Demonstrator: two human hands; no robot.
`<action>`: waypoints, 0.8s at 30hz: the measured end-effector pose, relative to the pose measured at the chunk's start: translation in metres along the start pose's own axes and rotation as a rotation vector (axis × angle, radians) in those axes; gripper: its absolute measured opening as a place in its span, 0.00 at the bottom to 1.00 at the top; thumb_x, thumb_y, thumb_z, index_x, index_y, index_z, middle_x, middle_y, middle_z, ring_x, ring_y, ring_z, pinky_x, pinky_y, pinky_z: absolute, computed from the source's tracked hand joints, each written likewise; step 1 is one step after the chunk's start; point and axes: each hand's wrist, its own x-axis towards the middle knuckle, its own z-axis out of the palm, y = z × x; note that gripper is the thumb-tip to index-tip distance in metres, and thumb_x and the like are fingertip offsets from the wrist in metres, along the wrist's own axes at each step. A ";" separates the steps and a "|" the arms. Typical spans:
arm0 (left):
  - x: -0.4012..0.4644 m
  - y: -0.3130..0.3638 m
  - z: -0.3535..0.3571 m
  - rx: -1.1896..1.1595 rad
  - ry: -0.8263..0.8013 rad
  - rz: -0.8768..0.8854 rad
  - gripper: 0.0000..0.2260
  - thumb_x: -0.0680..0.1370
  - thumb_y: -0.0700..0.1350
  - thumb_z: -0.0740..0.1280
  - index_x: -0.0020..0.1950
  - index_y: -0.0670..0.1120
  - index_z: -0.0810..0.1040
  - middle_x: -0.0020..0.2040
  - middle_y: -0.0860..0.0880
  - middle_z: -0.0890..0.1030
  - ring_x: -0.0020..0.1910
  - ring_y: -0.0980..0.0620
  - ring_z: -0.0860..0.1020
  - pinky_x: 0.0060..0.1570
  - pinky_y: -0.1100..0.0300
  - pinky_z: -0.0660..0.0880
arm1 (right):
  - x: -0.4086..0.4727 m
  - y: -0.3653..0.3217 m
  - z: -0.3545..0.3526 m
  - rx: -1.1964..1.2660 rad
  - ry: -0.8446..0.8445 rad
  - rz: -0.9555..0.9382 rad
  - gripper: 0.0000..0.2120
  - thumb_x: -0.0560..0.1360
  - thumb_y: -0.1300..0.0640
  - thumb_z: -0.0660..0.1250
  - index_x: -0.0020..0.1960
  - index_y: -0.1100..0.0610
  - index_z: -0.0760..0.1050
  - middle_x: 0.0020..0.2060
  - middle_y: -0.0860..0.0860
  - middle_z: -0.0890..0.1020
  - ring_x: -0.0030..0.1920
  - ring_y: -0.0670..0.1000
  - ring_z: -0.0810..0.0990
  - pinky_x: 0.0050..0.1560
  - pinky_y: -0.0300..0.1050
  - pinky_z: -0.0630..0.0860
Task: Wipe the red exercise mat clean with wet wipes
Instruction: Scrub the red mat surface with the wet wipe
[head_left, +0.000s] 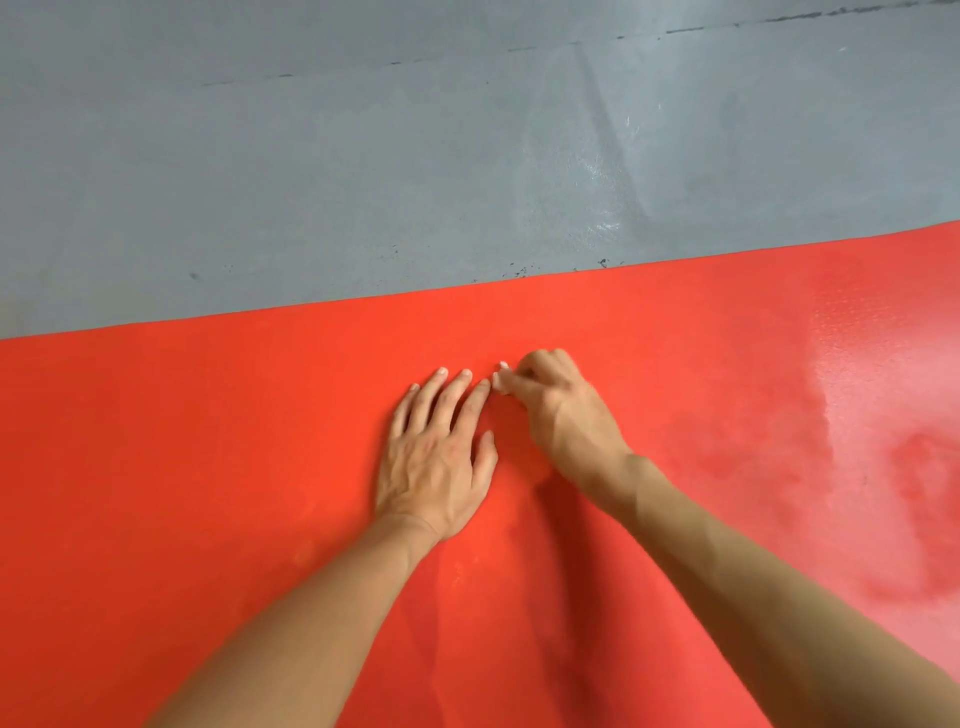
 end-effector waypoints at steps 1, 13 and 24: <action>0.000 0.000 0.000 0.001 0.003 0.000 0.26 0.82 0.55 0.56 0.79 0.51 0.70 0.78 0.50 0.71 0.81 0.47 0.63 0.79 0.44 0.59 | 0.003 0.014 -0.005 -0.007 0.031 0.080 0.10 0.83 0.60 0.63 0.56 0.57 0.83 0.46 0.54 0.77 0.48 0.56 0.73 0.48 0.49 0.73; 0.000 0.000 0.001 -0.013 0.003 0.003 0.26 0.81 0.55 0.57 0.79 0.50 0.70 0.79 0.51 0.70 0.81 0.47 0.62 0.79 0.44 0.59 | -0.007 0.007 -0.009 0.074 -0.022 -0.118 0.10 0.85 0.61 0.62 0.57 0.59 0.83 0.45 0.54 0.77 0.44 0.56 0.74 0.50 0.48 0.76; 0.000 0.001 0.001 -0.003 -0.010 -0.003 0.26 0.82 0.55 0.57 0.80 0.51 0.69 0.79 0.50 0.70 0.81 0.47 0.62 0.79 0.44 0.59 | -0.010 0.015 -0.009 0.031 -0.035 -0.103 0.09 0.85 0.61 0.63 0.59 0.58 0.82 0.47 0.53 0.77 0.45 0.56 0.73 0.51 0.47 0.74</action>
